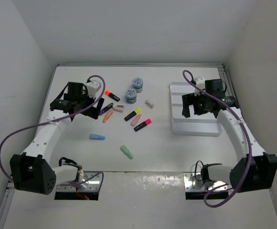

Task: Sort the stationery into containers
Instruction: Pick up the stationery from the center of the board.

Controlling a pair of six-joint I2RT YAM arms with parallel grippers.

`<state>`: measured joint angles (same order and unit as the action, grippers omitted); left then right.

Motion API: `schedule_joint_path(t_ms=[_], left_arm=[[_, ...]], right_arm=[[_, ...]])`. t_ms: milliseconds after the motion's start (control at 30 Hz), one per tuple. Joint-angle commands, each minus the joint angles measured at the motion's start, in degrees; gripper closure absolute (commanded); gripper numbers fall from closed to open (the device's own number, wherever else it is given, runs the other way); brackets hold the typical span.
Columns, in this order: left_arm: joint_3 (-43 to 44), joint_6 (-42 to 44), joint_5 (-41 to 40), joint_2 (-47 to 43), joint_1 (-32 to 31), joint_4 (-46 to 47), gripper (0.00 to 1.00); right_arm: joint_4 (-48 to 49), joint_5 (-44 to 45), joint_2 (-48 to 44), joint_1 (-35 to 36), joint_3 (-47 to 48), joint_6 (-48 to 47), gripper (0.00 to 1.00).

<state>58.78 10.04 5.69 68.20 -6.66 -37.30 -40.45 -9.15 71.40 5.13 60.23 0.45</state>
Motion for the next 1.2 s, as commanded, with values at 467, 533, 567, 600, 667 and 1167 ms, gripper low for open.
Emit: schedule_joint_path(t_ms=[467, 533, 567, 600, 667, 1167], left_arm=[[19.3, -4.4, 5.1, 23.0, -7.2, 9.7, 0.02], [21.2, -6.3, 7.3, 24.9, -5.8, 10.1, 0.02], [21.5, -6.8, 7.7, 25.3, -4.5, 10.1, 0.02], [22.5, -7.3, 8.4, 25.9, -4.1, 9.9, 0.02], [22.7, -7.7, 8.8, 26.6, -2.5, 9.3, 0.02], [12.1, -8.3, 13.2, 18.6, 10.3, 9.2, 0.01]], right_arm=[[4.2, 1.4, 6.4, 2.2, 4.6, 0.3, 0.03], [5.2, 2.0, 12.7, 3.3, 11.2, 2.8, 0.04], [4.9, 2.4, 15.5, 4.9, 13.9, 3.7, 0.05], [4.7, 2.6, 18.4, 5.6, 20.0, 4.8, 0.05], [5.1, 4.1, 26.9, 8.7, 29.7, 7.8, 0.06], [23.7, 15.2, 60.3, 23.0, 58.4, 13.2, 0.01]])
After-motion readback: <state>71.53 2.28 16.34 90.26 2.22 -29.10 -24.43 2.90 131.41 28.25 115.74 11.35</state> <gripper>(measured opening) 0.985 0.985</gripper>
